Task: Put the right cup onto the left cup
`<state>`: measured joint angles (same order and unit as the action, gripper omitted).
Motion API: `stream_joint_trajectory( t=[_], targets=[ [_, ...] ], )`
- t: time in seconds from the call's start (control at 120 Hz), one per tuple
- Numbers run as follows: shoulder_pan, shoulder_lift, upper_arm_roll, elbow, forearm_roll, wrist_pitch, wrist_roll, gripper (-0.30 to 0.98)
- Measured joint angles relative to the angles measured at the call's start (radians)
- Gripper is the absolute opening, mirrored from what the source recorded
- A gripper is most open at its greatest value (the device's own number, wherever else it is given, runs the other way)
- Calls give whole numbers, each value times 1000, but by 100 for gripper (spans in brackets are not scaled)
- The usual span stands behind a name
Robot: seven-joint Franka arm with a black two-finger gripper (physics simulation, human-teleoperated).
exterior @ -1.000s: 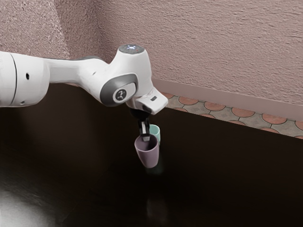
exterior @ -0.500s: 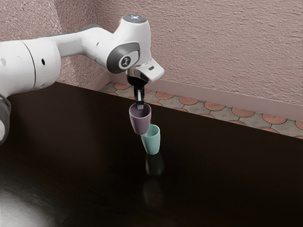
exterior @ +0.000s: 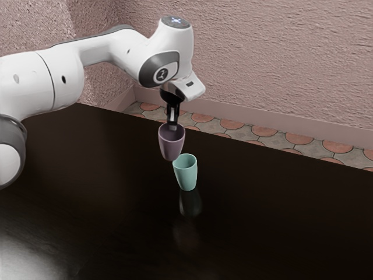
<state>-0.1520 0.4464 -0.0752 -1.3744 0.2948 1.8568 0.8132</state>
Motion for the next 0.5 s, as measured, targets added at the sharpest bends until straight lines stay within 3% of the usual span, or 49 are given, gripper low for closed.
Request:
stream_joint_trajectory(
  t=[0.317,0.5],
  targets=[
    [-15,41,0,37,6,30,34,-10],
    [-15,53,1,39,-22,39,41,-10]
  ],
)
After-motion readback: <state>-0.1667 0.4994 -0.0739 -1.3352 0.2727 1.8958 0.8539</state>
